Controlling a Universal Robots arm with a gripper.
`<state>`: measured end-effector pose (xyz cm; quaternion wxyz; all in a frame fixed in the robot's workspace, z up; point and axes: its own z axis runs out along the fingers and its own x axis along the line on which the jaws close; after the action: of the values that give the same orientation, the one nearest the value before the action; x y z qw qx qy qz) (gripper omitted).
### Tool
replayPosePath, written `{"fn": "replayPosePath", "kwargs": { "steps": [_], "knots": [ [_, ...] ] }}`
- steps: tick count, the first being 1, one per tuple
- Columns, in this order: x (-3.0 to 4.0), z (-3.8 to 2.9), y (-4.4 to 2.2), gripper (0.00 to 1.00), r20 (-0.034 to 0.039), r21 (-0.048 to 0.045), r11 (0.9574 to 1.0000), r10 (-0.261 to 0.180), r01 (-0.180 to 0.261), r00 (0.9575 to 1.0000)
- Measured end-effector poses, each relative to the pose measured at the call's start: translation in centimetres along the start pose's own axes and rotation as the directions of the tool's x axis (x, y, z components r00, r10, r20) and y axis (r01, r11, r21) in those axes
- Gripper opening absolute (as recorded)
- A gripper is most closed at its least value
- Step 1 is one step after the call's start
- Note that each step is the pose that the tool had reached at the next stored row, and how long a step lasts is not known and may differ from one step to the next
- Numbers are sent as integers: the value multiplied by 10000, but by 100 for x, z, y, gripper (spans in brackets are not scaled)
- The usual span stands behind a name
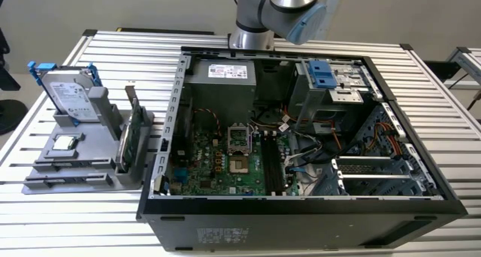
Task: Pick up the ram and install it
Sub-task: 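Pick up the ram and move it above insertion slot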
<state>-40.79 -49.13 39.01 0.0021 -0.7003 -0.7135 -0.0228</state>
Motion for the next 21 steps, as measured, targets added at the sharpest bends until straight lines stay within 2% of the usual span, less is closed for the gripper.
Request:
{"fn": "replayPosePath", "kwargs": {
  "steps": [21],
  "knots": [
    [-2,61,-1,100,-4,6,9999,-158,158,9999]
  ]
}}
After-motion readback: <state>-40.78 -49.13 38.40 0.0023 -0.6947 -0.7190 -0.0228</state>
